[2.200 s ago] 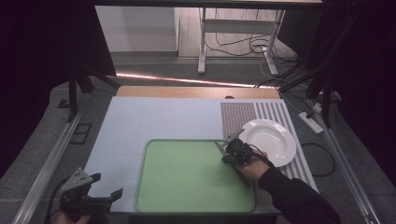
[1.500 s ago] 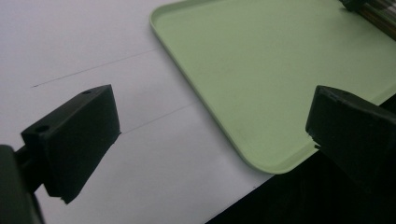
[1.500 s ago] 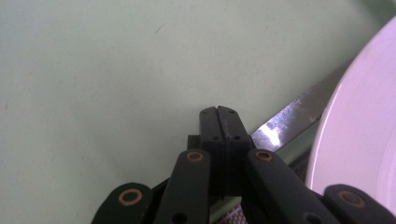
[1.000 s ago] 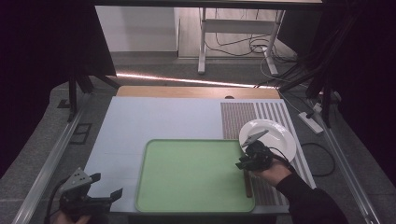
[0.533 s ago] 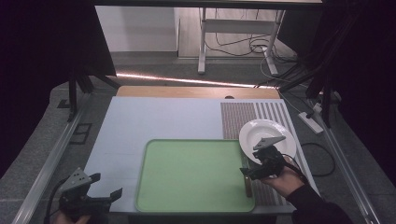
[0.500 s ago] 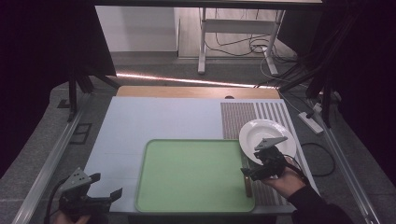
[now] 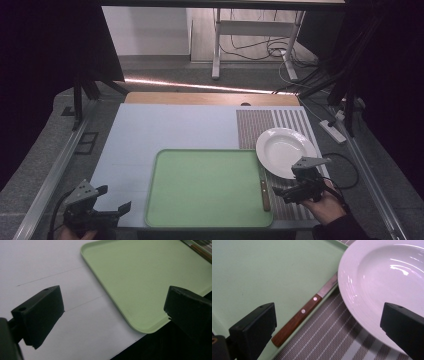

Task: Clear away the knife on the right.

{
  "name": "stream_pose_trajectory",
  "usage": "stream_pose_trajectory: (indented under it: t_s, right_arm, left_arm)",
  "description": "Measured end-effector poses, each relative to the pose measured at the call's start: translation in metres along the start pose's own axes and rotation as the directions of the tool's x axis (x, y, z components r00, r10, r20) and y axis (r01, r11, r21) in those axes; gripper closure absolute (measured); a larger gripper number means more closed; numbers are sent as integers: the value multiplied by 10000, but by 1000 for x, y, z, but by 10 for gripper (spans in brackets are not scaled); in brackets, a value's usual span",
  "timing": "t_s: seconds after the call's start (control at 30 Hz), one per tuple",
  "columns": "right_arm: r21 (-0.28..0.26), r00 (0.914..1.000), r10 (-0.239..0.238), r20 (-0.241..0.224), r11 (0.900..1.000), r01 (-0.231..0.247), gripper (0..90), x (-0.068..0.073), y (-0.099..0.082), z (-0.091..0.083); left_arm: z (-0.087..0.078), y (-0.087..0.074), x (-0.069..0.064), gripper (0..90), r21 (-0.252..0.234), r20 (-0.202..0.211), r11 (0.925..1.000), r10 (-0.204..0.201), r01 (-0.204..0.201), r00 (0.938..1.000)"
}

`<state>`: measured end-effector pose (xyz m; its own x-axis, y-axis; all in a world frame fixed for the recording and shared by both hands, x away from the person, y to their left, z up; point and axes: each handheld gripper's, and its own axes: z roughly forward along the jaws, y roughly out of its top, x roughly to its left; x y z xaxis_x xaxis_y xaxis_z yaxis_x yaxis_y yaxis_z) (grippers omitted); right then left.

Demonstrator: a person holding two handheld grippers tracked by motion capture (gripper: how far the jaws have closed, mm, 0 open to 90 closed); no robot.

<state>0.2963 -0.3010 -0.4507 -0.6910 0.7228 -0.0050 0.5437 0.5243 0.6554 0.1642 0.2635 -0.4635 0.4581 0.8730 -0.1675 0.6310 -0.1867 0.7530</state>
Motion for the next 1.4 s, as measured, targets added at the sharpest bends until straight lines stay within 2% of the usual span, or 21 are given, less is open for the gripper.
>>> stream_pose_trajectory:
  t_s: [0.33, 0.57, 0.97, 1.4]
  right_arm:
    - [-282, 9986, 345, 395, 9990, -334, 1, -5, -16, -15]
    - [-216, 9971, 500, 577, 9986, -489, 1, -6, -26, -21]
    - [-754, 9920, 895, 895, 9937, -829, 1, -9, -35, -37]
    - [-735, 9888, 1043, 1071, 9926, -967, 2, -9, -43, -47]
  left_arm:
    - [0, 0, 0, 25, 11, -23, 10000, 15, -15, 10000]
    - [0, 0, 0, 25, -5, -15, 10000, -39, 39, 10000]
    - [0, 0, 0, 24, -13, -18, 10000, -62, 62, 10000]
    - [0, 0, 1, 24, -8, -25, 10000, -77, 77, 10000]
